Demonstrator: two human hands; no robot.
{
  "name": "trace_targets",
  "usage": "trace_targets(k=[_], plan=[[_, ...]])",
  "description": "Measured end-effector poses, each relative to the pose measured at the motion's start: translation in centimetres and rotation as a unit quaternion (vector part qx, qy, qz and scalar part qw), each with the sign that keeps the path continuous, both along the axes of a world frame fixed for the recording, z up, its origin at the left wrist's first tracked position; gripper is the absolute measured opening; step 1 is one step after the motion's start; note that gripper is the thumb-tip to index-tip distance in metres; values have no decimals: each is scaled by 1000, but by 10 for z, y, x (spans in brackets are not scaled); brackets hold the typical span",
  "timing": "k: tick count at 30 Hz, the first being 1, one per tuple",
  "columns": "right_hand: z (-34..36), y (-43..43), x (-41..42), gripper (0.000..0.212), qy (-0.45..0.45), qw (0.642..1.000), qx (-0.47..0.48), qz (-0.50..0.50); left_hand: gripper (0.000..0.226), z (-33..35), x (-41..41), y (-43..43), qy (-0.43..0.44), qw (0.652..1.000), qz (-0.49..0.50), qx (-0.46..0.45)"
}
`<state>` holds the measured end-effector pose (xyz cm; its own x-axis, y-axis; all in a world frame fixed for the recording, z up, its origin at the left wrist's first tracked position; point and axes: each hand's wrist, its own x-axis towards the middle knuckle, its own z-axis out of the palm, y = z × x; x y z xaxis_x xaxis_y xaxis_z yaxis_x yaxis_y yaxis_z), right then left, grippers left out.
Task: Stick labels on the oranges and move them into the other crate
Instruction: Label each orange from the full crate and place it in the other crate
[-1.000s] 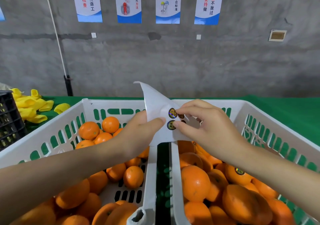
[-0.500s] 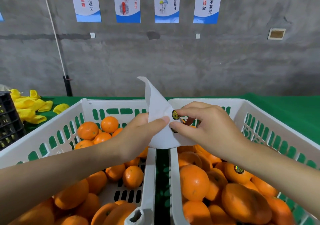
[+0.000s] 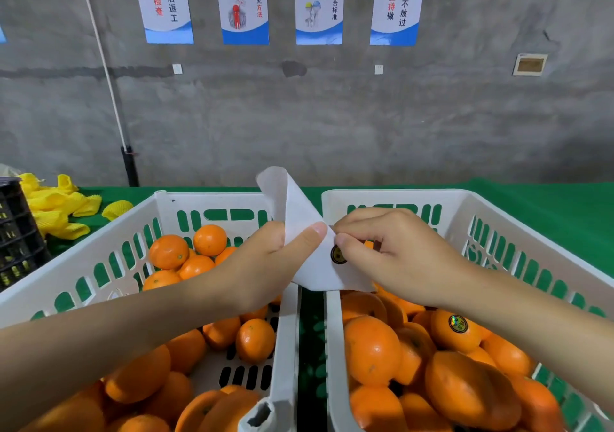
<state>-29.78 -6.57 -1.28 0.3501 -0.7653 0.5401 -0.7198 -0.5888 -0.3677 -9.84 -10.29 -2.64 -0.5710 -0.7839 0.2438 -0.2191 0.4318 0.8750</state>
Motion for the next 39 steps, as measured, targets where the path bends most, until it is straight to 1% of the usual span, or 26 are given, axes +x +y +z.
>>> trace_targets(k=[3,6,9,12,16,20,23,26,28,31,34,37,39], plan=[[0,-2,-1,31,-17,1000,5,-10,35,0,1,-1,6,1000,21,3],[2,-3,-3,22,-51,998,-5,-33,33,1,1,0,-4,999,33,-2],[3,0,-3,20,-31,999,-32,-31,35,1,0,0,-13,999,43,-11],[4,2,-1,29,0,998,-51,-27,33,2,-2,1,-14,999,42,-16],[4,-1,-3,18,-23,999,-45,-12,30,3,-1,1,-20,998,52,-35],[2,-1,-2,18,-29,999,-27,-23,25,3,-2,1,-37,997,52,-42],[1,-3,-1,20,-67,995,-44,-64,23,3,-2,1,-31,997,56,-36],[7,-3,-3,20,-160,982,-68,-76,23,3,-2,0,-31,996,67,-55],[11,-1,-3,18,-194,976,-76,-64,20,3,-1,-1,-27,998,42,-41],[13,0,0,16,-169,981,-67,-68,18,3,-1,0,-1,998,-53,30],[12,1,2,36,-142,986,-39,-75,28,4,1,1,14,989,-128,78],[9,2,2,43,-170,983,29,-55,44,6,3,1,-14,983,-164,78],[6,1,1,44,-181,979,87,-43,42,6,5,1,-40,982,-176,58]])
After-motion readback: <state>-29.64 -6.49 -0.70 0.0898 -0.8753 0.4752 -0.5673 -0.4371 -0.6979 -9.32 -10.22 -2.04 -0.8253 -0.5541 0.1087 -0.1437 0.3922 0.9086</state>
